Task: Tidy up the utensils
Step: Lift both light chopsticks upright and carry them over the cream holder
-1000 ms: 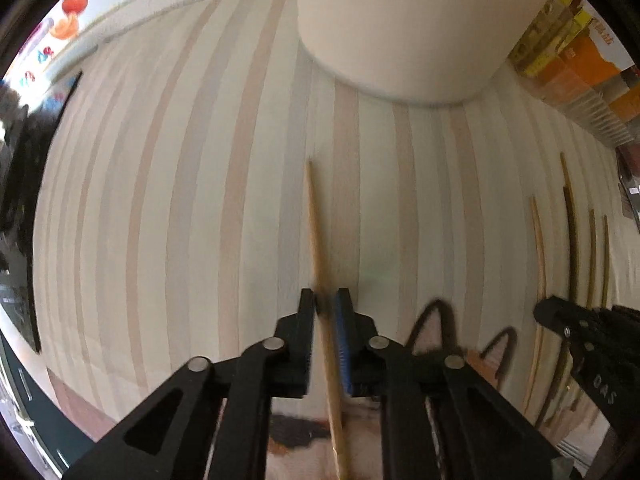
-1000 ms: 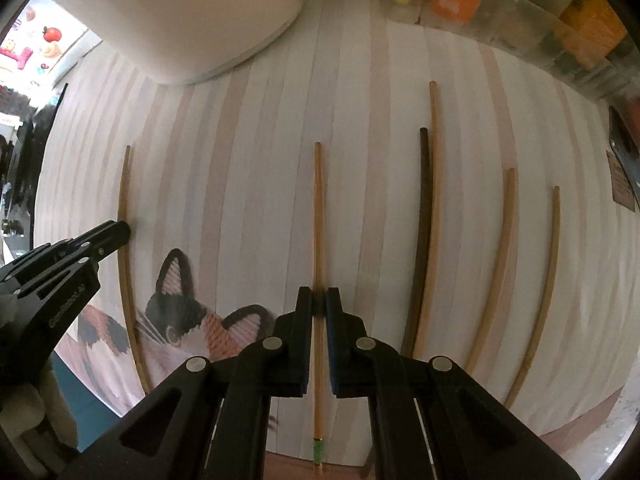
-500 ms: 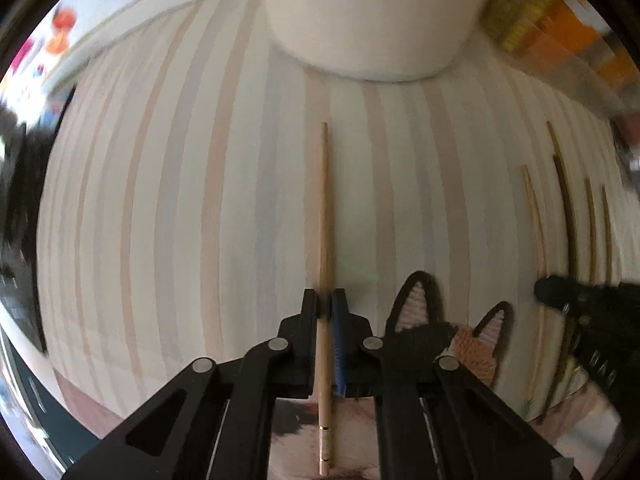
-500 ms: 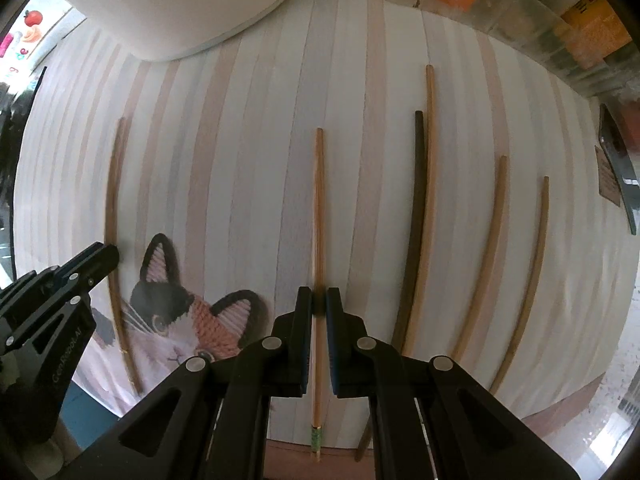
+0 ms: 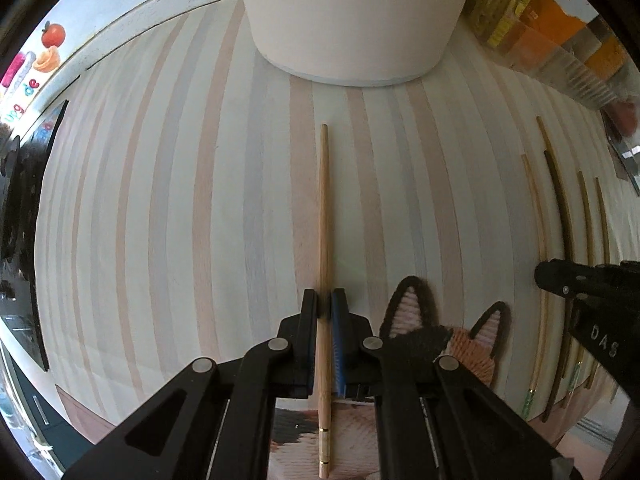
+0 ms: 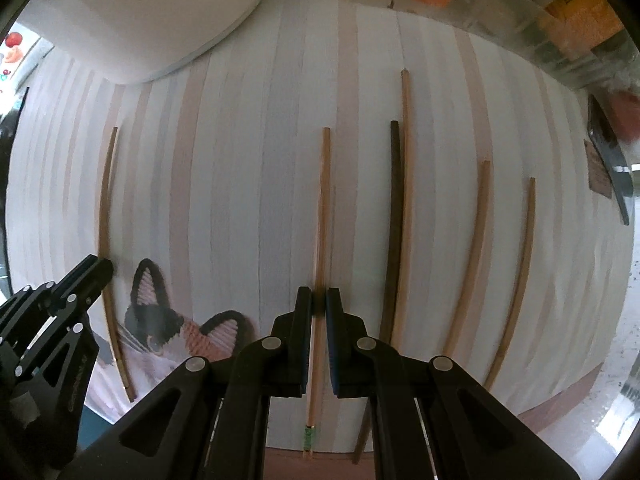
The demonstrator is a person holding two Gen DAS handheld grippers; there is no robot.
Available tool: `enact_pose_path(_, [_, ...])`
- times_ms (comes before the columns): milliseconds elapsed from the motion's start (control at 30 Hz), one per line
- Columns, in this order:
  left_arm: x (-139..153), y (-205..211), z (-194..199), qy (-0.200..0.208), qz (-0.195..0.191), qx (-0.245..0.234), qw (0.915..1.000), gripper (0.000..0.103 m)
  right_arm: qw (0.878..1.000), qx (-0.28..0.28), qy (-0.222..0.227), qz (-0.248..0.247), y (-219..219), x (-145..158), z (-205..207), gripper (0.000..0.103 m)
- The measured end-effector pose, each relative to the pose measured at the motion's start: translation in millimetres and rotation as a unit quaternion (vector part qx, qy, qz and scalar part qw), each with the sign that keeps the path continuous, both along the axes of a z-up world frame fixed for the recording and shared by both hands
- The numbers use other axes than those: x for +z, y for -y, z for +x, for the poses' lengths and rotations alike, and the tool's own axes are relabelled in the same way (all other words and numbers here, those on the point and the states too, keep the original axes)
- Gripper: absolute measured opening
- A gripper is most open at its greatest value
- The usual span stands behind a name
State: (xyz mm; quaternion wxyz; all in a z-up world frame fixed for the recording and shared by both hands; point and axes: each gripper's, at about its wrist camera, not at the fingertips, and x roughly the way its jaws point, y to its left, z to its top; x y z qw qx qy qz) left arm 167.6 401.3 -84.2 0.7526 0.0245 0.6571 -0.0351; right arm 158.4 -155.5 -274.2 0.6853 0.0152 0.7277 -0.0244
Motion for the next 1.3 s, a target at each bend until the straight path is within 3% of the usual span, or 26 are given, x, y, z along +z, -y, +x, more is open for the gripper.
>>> enact_pose_path(433, [8.9,0.5,-3.9,0.003,-0.004,0.013,0.9999,0.005,1.000,0.002,0.013,-0.020,-13.0,-5.4,-3.5,0.008])
enact_pose_path(567, [12.7,5.8,-11.3,0.013,0.014,0.007,0.9998,0.005,1.000,-0.004,0.018,-0.016,-11.5,-11.9,3.4,0.007])
enact_pose_path(933, [90.4,1.8,-41.7,0.097,-0.012,0.008,0.9952,0.004,0.994,-0.048,0.086,0.054,21.2,14.1,-28.1,0.007])
enact_pose_path(1133, [137.7,-1.2,-49.0,0.140,-0.048,0.018,0.9889,0.004,0.984,-0.066,0.138,0.091,39.7,52.6,-39.1,0.007])
enact_pose_path(1300, [190.9,-5.6,-48.6,0.189,-0.088,0.030,0.9777,0.004,0.972,-0.075,0.189,0.115,48.7,100.8,-35.8,0.007])
